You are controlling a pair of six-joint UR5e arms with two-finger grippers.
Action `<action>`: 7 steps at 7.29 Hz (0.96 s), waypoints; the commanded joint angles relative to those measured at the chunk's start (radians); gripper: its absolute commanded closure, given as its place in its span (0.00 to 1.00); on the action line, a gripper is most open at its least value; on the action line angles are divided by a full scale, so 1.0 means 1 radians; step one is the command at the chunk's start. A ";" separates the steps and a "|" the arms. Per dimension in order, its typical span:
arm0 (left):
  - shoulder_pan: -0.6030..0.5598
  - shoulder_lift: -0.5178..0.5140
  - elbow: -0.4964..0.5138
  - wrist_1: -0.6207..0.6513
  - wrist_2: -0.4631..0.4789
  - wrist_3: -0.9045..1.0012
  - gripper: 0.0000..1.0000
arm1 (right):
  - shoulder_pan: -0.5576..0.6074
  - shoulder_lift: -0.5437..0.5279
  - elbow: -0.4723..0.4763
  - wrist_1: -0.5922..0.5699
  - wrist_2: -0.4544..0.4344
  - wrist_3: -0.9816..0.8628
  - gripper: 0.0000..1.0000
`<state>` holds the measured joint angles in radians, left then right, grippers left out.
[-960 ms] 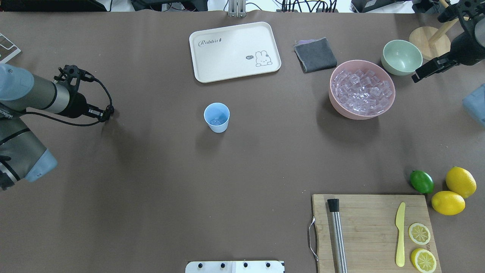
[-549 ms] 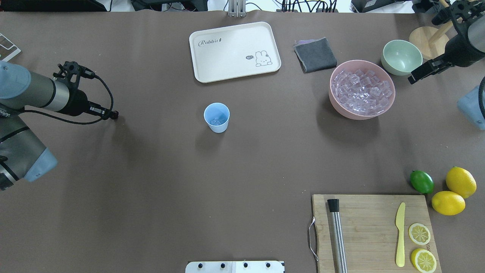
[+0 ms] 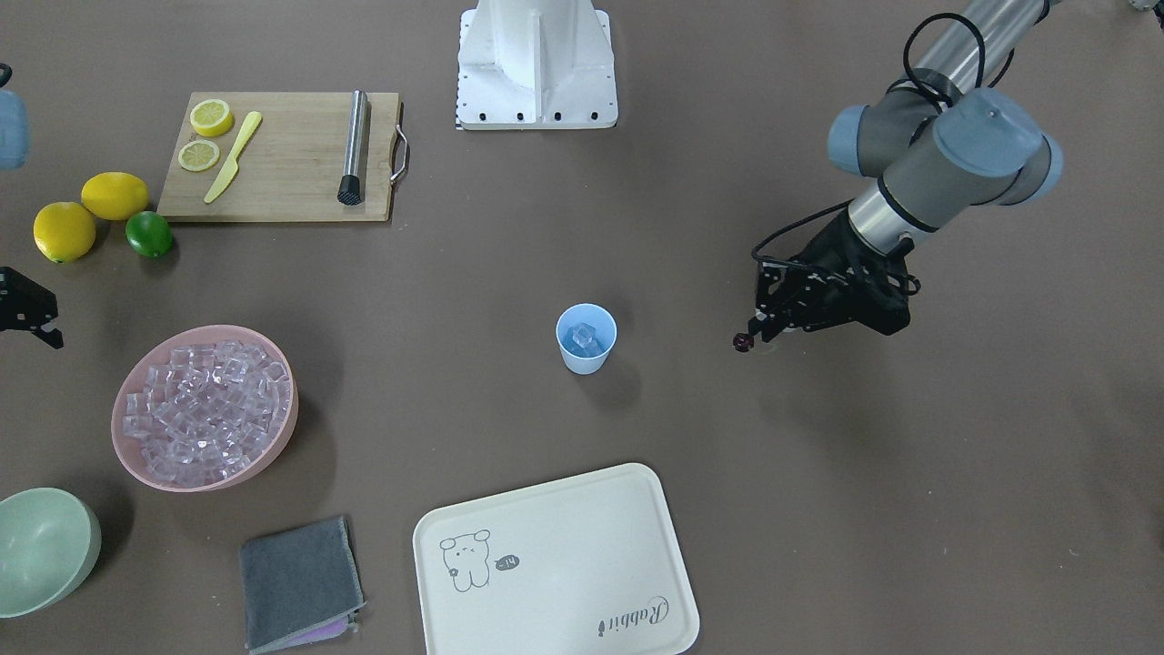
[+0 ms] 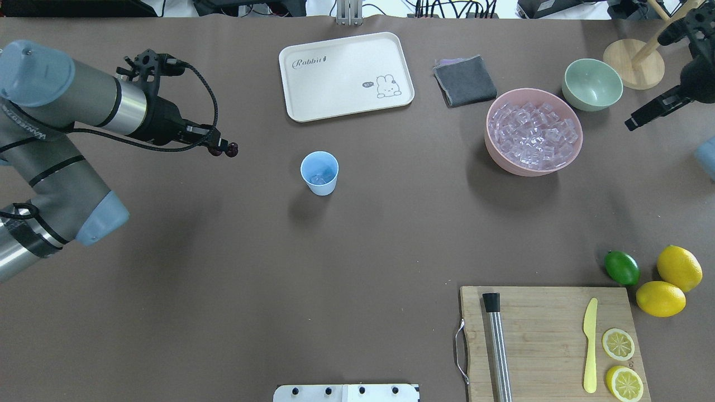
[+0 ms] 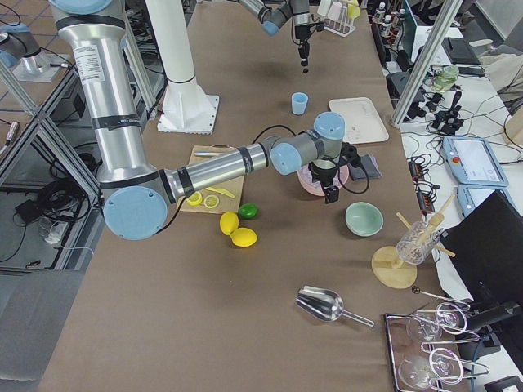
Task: Put ice and cherries in cup
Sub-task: 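Carry the cherries with the left gripper over the light blue cup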
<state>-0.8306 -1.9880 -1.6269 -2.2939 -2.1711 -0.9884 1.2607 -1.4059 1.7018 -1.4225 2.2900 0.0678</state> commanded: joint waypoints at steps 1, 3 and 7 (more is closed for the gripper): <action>0.092 -0.105 -0.021 0.085 0.034 -0.065 1.00 | 0.148 -0.071 -0.002 -0.015 0.087 -0.130 0.03; 0.161 -0.143 -0.010 0.103 0.091 -0.062 1.00 | 0.202 -0.125 -0.028 -0.003 0.135 -0.157 0.03; 0.166 -0.244 0.032 0.209 0.114 -0.014 1.00 | 0.259 -0.194 -0.047 0.000 0.144 -0.255 0.03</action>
<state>-0.6619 -2.2234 -1.6032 -2.0969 -2.0591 -1.0350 1.5123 -1.5810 1.6625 -1.4261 2.4335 -0.1760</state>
